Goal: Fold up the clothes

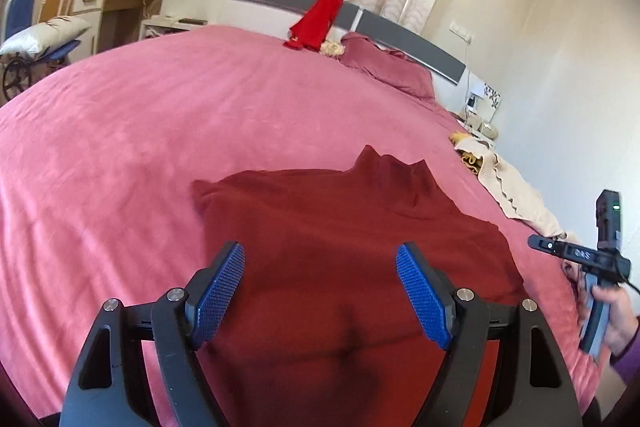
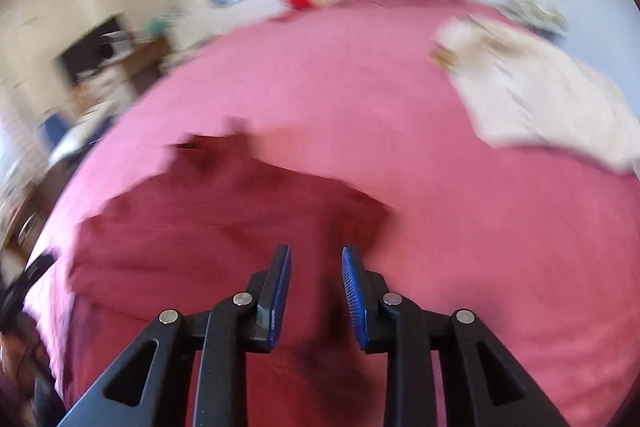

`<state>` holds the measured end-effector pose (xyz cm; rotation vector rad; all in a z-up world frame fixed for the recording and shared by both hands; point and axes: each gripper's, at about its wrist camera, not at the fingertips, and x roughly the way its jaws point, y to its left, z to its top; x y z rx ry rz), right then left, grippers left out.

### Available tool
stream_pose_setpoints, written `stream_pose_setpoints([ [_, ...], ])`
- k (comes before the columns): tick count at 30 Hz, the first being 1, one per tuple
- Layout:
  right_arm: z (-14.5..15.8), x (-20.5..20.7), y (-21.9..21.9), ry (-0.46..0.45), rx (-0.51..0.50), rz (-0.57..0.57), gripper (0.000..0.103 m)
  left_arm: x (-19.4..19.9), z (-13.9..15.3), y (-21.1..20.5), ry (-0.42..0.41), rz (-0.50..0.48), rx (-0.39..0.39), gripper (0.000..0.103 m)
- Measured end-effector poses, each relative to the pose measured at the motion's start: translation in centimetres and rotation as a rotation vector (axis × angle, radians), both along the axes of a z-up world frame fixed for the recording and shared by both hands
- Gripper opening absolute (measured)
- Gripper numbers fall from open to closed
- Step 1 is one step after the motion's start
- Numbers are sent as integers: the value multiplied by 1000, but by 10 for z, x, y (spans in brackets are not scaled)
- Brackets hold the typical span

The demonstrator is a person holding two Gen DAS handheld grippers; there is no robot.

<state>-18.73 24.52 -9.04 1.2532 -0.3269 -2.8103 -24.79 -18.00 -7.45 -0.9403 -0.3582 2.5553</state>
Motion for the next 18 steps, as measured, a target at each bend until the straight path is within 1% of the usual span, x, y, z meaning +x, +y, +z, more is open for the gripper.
stream_pose_setpoints([
  [2, -11, -14, -21, -11, 22, 80, 27, -20, -13, 16, -39, -21, -11, 80],
  [4, -22, -28, -42, -23, 44, 161, 27, -39, -30, 30, -94, -21, -97, 80],
  [5, -27, -35, -53, -29, 55, 201, 26, -42, -35, 33, -89, -34, -134, 80],
  [7, -38, -49, -74, -40, 77, 281, 26, -45, -39, 34, -53, -68, -202, 80],
  [8, -44, -56, -84, -46, 88, 322, 24, -46, -40, 32, -52, -81, -227, 80],
  [9, -49, -63, -95, -52, 99, 362, 22, -48, -42, 27, -57, -93, -242, 80],
  [10, -52, -67, -97, -47, 110, 378, 22, -49, -43, 22, -61, -110, -239, 80],
  [11, -51, -65, -84, -26, 122, 351, 21, -50, -42, 17, -62, -132, -219, 80],
  [12, -50, -63, -70, -14, 119, 320, 18, -51, -41, 13, -60, -152, -218, 80],
  [13, -49, -63, -54, -21, 92, 282, 15, -53, -41, 11, -57, -168, -237, 80],
  [14, -48, -61, -36, -27, 57, 239, 9, -54, -40, 10, -54, -183, -256, 80],
  [15, -45, -59, -20, -33, 30, 188, 11, -54, -37, 8, -51, -196, -268, 80],
  [17, -39, -54, -1, -46, 38, 106, 9, -52, -28, 3, -41, -199, -267, 80],
  [18, -31, -48, 5, -29, 5, 86, 15, -50, -22, -1, -31, -179, -254, 80],
])
